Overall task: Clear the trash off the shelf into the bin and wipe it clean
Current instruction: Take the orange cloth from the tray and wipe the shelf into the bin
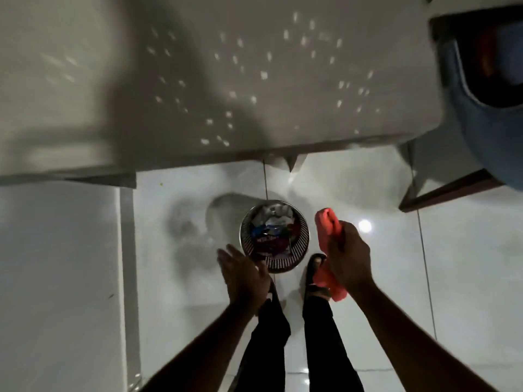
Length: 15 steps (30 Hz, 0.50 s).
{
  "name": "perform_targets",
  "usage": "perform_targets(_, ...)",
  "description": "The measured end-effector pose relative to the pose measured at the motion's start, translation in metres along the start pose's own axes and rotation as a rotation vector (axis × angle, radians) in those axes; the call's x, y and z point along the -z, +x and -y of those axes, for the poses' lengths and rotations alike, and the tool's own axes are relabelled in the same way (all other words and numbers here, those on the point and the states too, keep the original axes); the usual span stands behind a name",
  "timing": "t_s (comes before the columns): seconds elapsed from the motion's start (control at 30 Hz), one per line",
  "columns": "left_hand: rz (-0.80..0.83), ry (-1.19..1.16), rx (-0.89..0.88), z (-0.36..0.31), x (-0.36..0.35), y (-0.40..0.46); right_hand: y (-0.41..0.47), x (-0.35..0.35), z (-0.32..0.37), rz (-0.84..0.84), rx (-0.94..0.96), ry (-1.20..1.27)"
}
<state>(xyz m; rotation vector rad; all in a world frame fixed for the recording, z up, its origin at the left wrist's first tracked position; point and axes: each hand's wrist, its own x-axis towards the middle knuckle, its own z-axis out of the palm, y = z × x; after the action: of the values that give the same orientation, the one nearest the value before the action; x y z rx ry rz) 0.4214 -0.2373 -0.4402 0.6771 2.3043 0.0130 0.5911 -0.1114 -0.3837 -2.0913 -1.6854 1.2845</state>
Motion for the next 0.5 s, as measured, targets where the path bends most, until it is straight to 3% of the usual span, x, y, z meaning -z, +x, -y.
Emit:
perform_targets(0.1,0.178,-0.576,0.554,0.006,-0.043,0.041,-0.004,-0.028,-0.006,0.027,0.068,0.031)
perform_targets(0.2,0.249,-1.049,0.728,0.000,-0.062,0.058,-0.014,-0.042,-0.013,0.052,0.027,0.102)
perform_targets(0.37,0.168,-1.030,0.408,-0.033,-0.033,0.034,-0.047,-0.025,-0.011,0.110,0.005,0.112)
perform_targets(0.5,0.044,-0.893,0.228,-0.065,0.025,-0.005,-0.079,0.020,0.022,-0.005,-0.030,0.191)
